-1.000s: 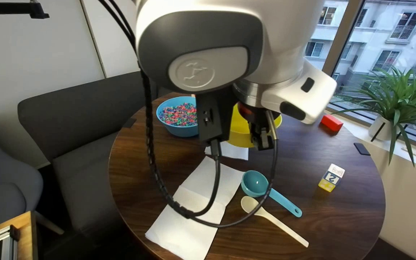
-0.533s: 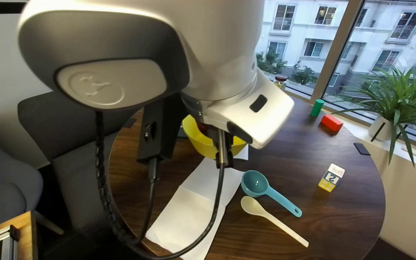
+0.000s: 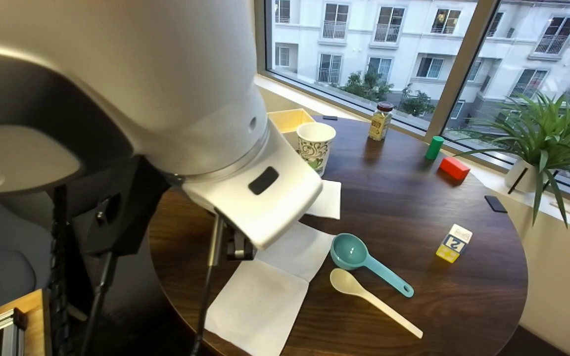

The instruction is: Pick up the yellow bowl and move it backwards on the table, wipe the yellow bowl with the white paper towel on the far right, put the white paper towel onto the table

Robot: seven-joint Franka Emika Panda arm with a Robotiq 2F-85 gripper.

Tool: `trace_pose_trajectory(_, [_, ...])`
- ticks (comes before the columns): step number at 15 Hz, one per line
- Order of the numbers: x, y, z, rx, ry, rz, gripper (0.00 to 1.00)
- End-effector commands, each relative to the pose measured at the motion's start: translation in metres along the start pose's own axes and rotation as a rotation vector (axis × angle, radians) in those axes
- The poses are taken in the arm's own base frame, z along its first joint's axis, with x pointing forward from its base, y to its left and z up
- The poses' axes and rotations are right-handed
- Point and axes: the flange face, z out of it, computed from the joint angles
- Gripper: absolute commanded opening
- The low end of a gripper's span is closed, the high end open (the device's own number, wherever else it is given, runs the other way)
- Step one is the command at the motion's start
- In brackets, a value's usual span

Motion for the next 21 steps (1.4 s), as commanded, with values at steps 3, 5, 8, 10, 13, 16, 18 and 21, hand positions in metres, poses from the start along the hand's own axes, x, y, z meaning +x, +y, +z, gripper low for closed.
trace_pose_trajectory(3, [-0.047,0.017,0.003,-0.042,-0.034,0.009,0.01])
trace_pose_trajectory(5, [-0.056,0.020,0.010,-0.051,-0.067,0.002,0.01])
trace_pose_trajectory(8, [-0.068,0.021,0.022,-0.056,-0.121,-0.012,0.01])
trace_pose_trajectory(10, [-0.071,0.023,0.027,-0.067,-0.130,-0.015,0.01])
trace_pose_trajectory(13, [-0.069,0.024,0.027,-0.076,-0.117,-0.014,0.01])
trace_pose_trajectory(16, [-0.065,0.024,0.029,-0.093,-0.106,-0.015,0.31])
trace_pose_trajectory(18, [-0.063,0.025,0.032,-0.103,-0.110,-0.019,0.45])
trace_pose_trajectory(21, [-0.061,0.025,0.034,-0.105,-0.118,-0.021,0.68])
